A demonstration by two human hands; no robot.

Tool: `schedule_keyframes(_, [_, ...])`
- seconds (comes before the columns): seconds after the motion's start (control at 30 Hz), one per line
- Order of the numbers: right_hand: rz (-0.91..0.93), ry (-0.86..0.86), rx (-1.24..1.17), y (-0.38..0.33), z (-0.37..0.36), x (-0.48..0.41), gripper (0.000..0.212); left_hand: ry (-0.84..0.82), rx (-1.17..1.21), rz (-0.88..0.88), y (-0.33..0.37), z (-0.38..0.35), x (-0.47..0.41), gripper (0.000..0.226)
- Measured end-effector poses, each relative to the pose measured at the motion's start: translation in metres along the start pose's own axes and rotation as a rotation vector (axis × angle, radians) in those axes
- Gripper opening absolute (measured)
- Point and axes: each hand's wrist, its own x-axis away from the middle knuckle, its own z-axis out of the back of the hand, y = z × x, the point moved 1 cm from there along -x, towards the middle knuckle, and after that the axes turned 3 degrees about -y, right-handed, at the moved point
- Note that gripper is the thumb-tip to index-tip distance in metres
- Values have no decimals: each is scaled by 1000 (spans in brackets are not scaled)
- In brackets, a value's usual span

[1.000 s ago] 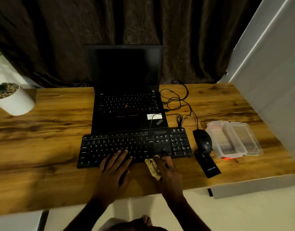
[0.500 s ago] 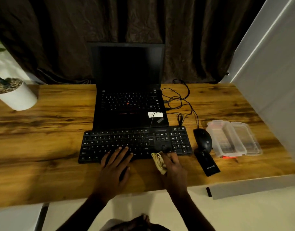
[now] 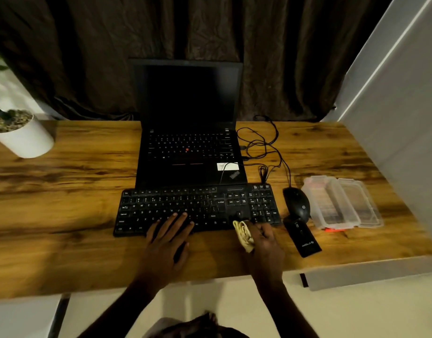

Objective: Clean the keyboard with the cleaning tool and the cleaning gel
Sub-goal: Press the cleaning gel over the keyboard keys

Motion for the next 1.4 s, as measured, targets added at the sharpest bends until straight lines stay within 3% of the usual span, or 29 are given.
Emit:
schedule_keyframes(0.3, [106,-53,39,-6,-1,-5,67,-4,-4,-8,1,2,0,51])
schedule_keyframes(0.5, [-16,-13,193,7,1,-13,49,10,2,-12,1,1,0,50])
schedule_keyframes(0.7, [111,-20,185,-6,1,-18,34,9,0,-12,0,0,1,51])
schedule_keyframes(0.77, [18,-13,180,-3,11,-23,34,11,-3,-10,0,0,1,50])
schedule_keyframes(0.83, [-196,-151,191,-3,26,-36,36,3,-18,-6,-1,-1,1,50])
schedule_keyframes(0.9, [-264,-300,240,-3,30,-46,39,-10,-32,-3,-2,-2,2,50])
schedule_keyframes(1.07, [-70,-361,218,-24,31,-59,59,1,-20,3,-1,0,1,50])
schedule_keyframes(1.27, [-164,-390,313,-18,43,-84,56,10,-17,1,0,0,0,50])
schedule_keyframes(1.4, [12,-446,290,-39,33,-93,63,11,-27,-4,-1,0,0,50])
